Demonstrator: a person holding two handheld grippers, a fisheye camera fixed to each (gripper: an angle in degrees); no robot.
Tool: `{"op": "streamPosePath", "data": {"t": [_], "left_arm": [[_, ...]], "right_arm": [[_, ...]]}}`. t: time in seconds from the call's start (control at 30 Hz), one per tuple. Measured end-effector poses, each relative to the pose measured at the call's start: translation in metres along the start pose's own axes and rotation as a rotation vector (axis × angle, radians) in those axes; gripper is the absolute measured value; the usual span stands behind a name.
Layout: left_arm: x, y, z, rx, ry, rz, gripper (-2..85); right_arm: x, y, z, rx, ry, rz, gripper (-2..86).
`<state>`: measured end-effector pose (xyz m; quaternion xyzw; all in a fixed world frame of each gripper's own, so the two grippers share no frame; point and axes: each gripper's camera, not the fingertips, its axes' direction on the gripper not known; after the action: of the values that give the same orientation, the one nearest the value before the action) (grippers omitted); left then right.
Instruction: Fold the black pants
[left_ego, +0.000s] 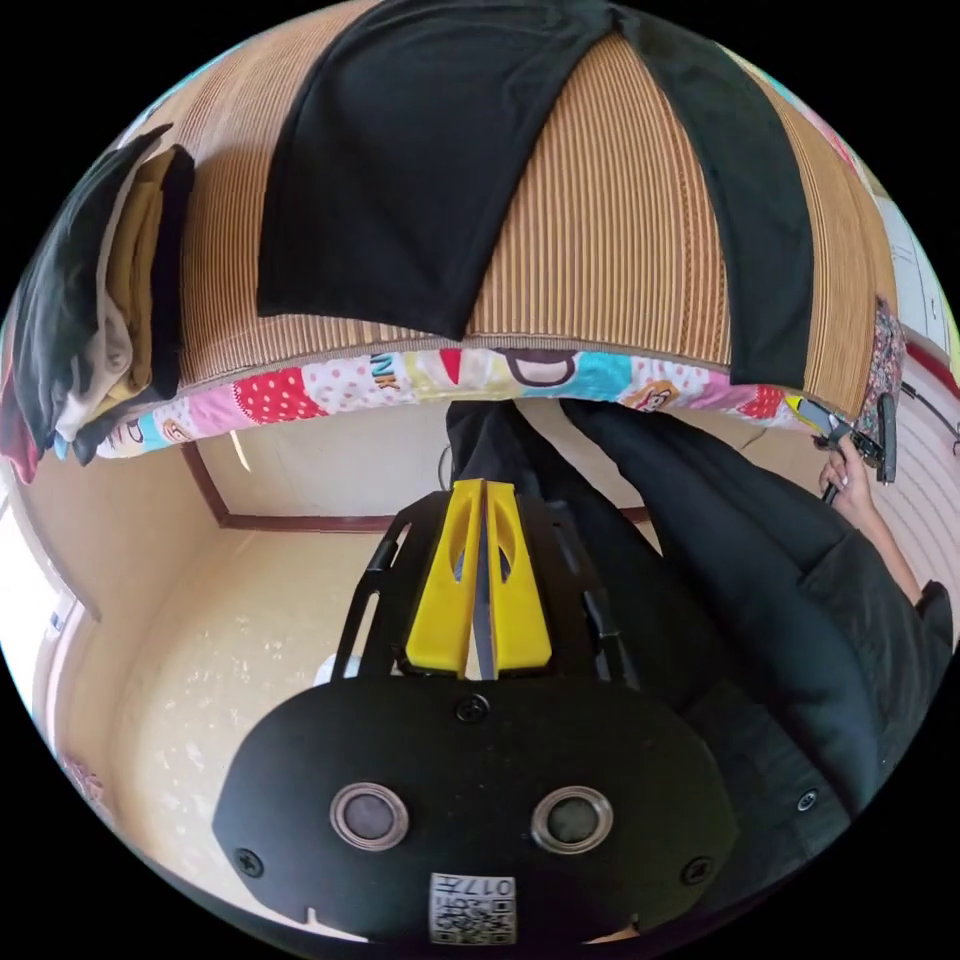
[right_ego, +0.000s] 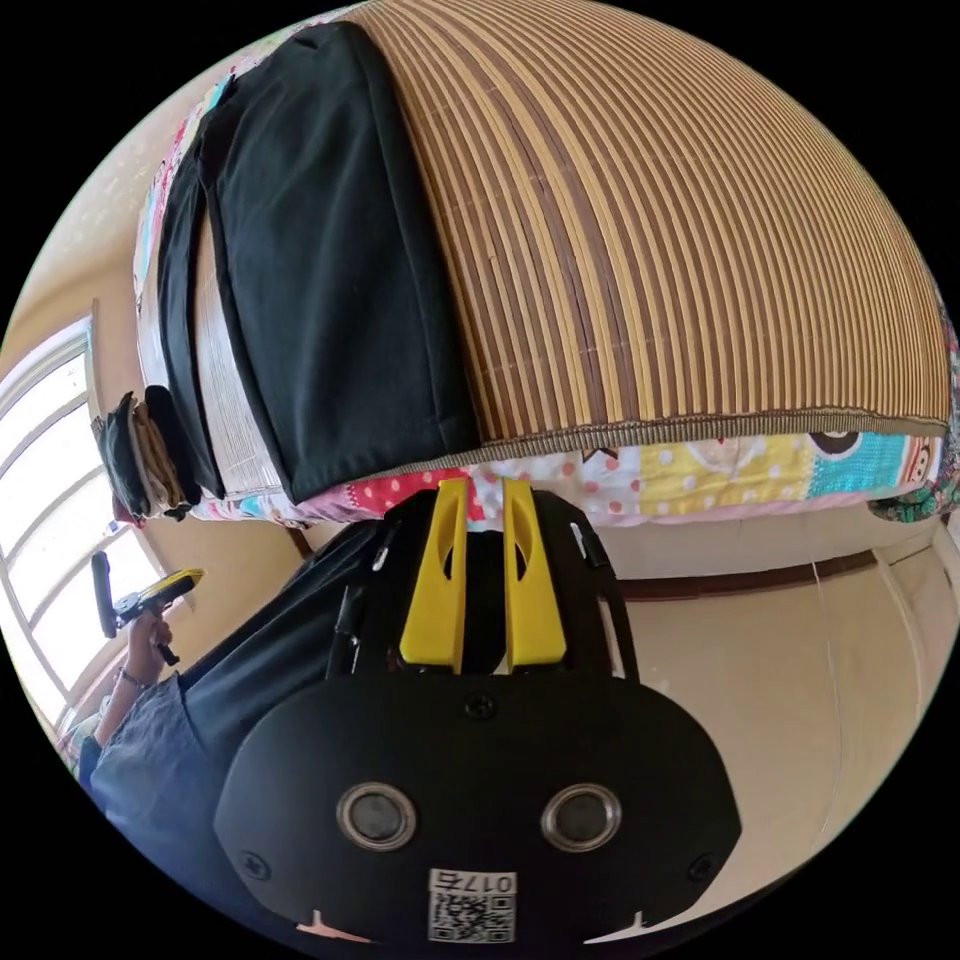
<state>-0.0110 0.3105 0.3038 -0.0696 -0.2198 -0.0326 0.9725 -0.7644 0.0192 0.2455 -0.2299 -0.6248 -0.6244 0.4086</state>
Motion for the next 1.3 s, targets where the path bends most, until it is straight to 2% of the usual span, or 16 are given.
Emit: {"op": "streamPosePath", "data": {"t": [0.13, 0.2, 0.37, 0.5, 0.53, 0.63, 0.7, 0.73, 0.83, 0.93, 1.0, 1.13, 1.3], "left_arm": [[-0.017, -0.012, -0.002, 0.037, 0.022, -0.058, -0.5], [-0.016, -0.021, 0.001, 0.039, 0.016, -0.047, -0.5], [0.006, -0.046, 0.017, 0.016, -0.033, 0.029, -0.5], [0.015, -0.071, 0.022, 0.017, -0.113, 0.091, -0.5], [0.013, -0.078, 0.025, 0.005, -0.111, 0.095, -0.5], [0.017, -0.093, 0.036, -0.057, -0.161, 0.146, -0.5], [0.031, -0.104, 0.04, -0.104, -0.273, 0.235, -0.4], [0.044, -0.11, 0.04, -0.113, -0.355, 0.305, -0.4], [0.077, -0.116, 0.032, -0.098, -0.445, 0.496, -0.4], [0.1, -0.125, 0.028, -0.132, -0.455, 0.595, -0.5], [0.113, -0.13, 0.027, -0.129, -0.475, 0.633, -0.5], [0.128, -0.147, 0.029, -0.109, -0.382, 0.642, -0.5], [0.13, -0.164, 0.059, -0.167, -0.241, 0.611, -0.6]], "right_arm": [[-0.005, 0.017, -0.022, 0.098, -0.119, 0.194, 7.7], [-0.018, 0.033, -0.028, 0.191, -0.209, 0.151, 7.4], [-0.05, 0.031, -0.029, 0.181, -0.161, 0.045, 8.1], [-0.095, 0.043, -0.108, 0.433, -0.148, -0.12, 8.9], [-0.099, 0.04, -0.113, 0.441, -0.158, -0.139, 9.0], [-0.113, 0.002, -0.102, 0.288, -0.199, -0.22, 10.7], [-0.113, -0.035, -0.081, 0.062, -0.328, -0.196, 12.0], [-0.114, -0.038, -0.081, 0.06, -0.349, -0.186, 12.3], [-0.12, -0.038, -0.084, 0.157, -0.366, -0.166, 12.4], [-0.121, -0.044, -0.051, 0.089, -0.354, -0.103, 12.5], [-0.13, -0.041, -0.023, 0.019, -0.324, -0.137, 12.5], [-0.143, -0.02, 0.025, -0.122, -0.188, -0.214, 12.4], [-0.148, 0.008, 0.041, -0.214, -0.201, -0.312, 11.8]]}}
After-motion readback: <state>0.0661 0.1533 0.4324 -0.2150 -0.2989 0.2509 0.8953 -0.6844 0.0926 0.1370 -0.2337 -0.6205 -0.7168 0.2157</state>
